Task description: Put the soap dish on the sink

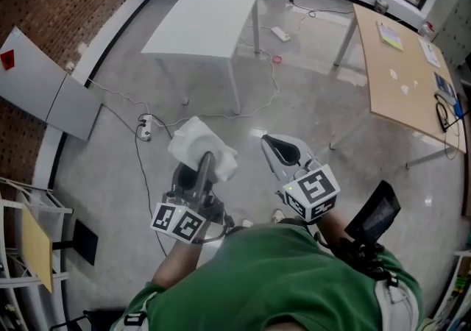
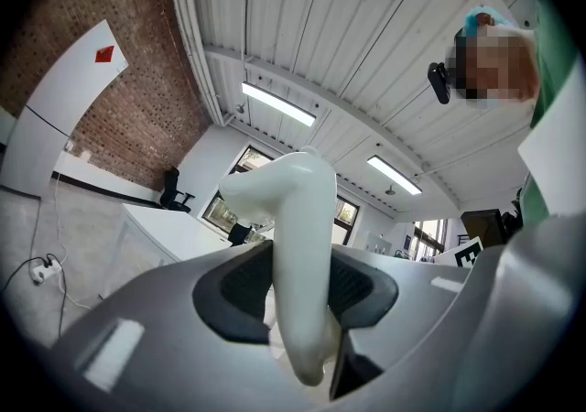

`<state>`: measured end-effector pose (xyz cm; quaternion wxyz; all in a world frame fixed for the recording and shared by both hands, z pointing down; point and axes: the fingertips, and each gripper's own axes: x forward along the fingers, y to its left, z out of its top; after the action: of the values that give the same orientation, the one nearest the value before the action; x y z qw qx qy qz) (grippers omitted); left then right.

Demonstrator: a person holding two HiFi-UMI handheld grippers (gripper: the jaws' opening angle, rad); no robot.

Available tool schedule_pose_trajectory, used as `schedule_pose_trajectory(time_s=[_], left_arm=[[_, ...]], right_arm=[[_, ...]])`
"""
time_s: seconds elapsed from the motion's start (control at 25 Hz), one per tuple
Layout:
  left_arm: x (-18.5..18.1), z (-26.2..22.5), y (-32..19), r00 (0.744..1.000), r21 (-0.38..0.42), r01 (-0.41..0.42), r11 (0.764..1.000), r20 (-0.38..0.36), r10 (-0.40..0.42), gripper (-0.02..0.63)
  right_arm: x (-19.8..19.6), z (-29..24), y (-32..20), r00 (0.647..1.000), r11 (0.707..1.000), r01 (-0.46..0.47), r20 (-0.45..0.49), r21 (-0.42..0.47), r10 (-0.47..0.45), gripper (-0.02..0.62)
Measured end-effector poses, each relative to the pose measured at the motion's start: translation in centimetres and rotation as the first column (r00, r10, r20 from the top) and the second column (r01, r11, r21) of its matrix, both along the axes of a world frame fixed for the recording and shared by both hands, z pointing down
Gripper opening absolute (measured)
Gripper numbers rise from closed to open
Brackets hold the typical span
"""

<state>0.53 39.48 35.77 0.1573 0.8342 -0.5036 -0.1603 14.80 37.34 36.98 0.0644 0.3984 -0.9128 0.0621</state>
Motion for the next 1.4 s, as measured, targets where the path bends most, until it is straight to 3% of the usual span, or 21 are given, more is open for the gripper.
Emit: schedule_pose_trajectory(time_s=[0.6,0.88,1.4], left_arm=[[-6.1,1.3,-1.1,0.998,-0.028,0.059,0.998,0.041,-0.058,0.15],[-7.8,1.7,-5.1,0.993,-0.027,0.11,0.994,0.044,-0.109,0.15],[-8.0,0.1,-13.7,0.963,0.003,0.26,0.966,0.076,-0.26,0.15]], right_arm=[[-5.8,0.6,-1.1,0.999,0.999,-0.039,-0.013,0.003,0.039,0.003],[-7.0,0.8,-5.7,1.0,0.999,-0.03,0.005,0.028,0.029,0.003],[-6.9,-0.1,-16.6,0.995,0.995,0.081,0.057,0.066,-0.085,0.003]])
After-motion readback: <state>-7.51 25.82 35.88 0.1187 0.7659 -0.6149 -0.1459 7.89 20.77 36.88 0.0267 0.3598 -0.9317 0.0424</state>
